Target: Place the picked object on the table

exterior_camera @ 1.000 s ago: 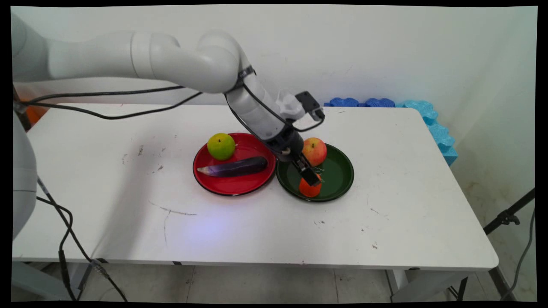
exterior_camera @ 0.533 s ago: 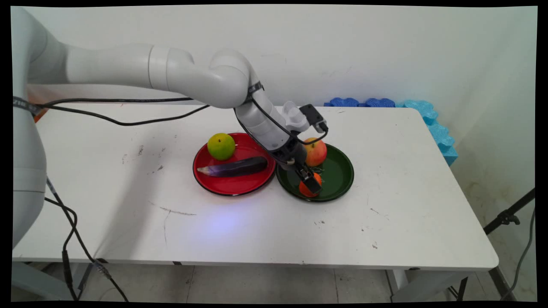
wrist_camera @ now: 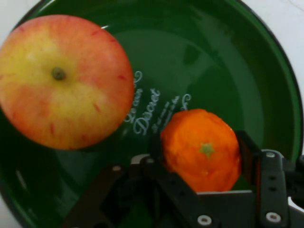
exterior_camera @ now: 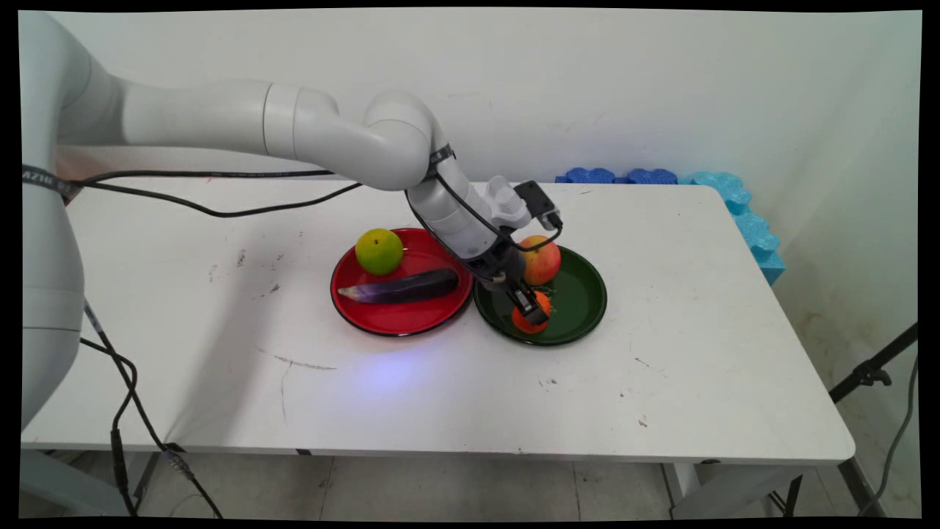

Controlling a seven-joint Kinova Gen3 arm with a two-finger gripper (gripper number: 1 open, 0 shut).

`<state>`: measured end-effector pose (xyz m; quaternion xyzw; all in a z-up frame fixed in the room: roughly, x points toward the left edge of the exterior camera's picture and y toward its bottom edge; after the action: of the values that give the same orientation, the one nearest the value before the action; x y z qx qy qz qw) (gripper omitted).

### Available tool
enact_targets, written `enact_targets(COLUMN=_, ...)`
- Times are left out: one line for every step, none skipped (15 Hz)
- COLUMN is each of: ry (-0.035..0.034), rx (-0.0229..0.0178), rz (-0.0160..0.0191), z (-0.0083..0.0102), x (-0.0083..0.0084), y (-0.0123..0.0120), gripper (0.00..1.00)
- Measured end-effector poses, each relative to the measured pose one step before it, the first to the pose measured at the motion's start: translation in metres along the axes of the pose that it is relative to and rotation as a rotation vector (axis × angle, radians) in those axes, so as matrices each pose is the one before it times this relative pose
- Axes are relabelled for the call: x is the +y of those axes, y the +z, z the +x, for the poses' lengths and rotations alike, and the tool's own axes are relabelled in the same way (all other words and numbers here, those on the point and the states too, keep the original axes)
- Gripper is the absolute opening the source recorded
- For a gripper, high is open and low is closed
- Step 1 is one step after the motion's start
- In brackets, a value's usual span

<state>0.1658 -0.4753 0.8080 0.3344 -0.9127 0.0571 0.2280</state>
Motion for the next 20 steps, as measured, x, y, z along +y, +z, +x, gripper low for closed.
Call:
enact_targets(ry=0.00449, rx=0.00330, rz=0.00493, z=0.00115, x=-0.00100, y=-0.00344, gripper=0.00)
enact_targets(ry=0.00714, rx=0.00823, rz=0.00641, z=0.00225, x=-0.00117, y=-0.00684, gripper=0.00)
enact_targets(ry=0.01085, rx=0.00973, rz=0.00467, z=0.00279, x=-0.00112, y=-0.00923, gripper=0.00)
enact_targets(ry=0.01356, rx=0.01122, rz=0.00249, z=0.00262, x=-0.00063, y=-0.01049, gripper=0.00)
enact_targets(ry=0.01347, rx=0.01319, rz=0.00117, z=0.00300, x=-0.00061, y=-0.01065, gripper=0.00)
enact_targets(ry=0.01971, rx=0.01659, rz=-0.00038, z=0.00232, x=-0.00030, y=-0.01615, gripper=0.00)
enact_targets(ry=0.01639, rx=0.01320, rz=-0.00207, z=0.00135, x=-0.00015, y=-0.01306, gripper=0.00)
enact_targets(ry=0.02136, rx=0.01427, rz=-0.00522, z=0.00012, x=0.00022, y=-0.01587, gripper=0.00)
enact_targets(ry=0.01705, rx=0.01063, rz=-0.00589, z=-0.00197, x=0.00046, y=-0.01365, gripper=0.00)
enact_targets(ry=0.01975, rx=0.01035, rz=-0.00775, z=-0.00270, x=0.00098, y=-0.01484, gripper=0.00)
enact_targets(ry=0.00976, rx=0.00533, rz=-0.00453, z=-0.00309, x=0.00053, y=-0.00874, gripper=0.00)
enact_targets(ry=0.01664, rx=0.00426, rz=-0.00916, z=-0.00476, x=0.00154, y=-0.01128, gripper=0.00)
enact_targets(ry=0.01194, rx=0.00171, rz=-0.00680, z=-0.00338, x=0.00152, y=-0.00678, gripper=0.00)
enact_targets(ry=0.01772, rx=0.00079, rz=-0.00928, z=-0.00626, x=0.00227, y=-0.00932, gripper=0.00)
enact_targets(ry=0.01794, rx=-0.00140, rz=-0.00907, z=-0.00717, x=0.00269, y=-0.00817, gripper=0.00)
enact_targets(ry=0.02413, rx=-0.00465, rz=-0.01234, z=-0.01010, x=0.00400, y=-0.00796, gripper=0.00)
enact_targets(ry=0.01770, rx=-0.00446, rz=-0.00883, z=-0.00736, x=0.00350, y=-0.00399, gripper=0.00)
enact_targets(ry=0.01106, rx=-0.00377, rz=-0.00641, z=-0.00473, x=0.00235, y=-0.00156, gripper=0.00)
enact_targets(ry=0.01518, rx=-0.00526, rz=-0.00818, z=-0.00713, x=0.00349, y=-0.00114, gripper=0.00)
enact_targets(ry=0.01623, rx=-0.00753, rz=-0.00901, z=-0.00840, x=0.00430, y=0.00048, gripper=0.00)
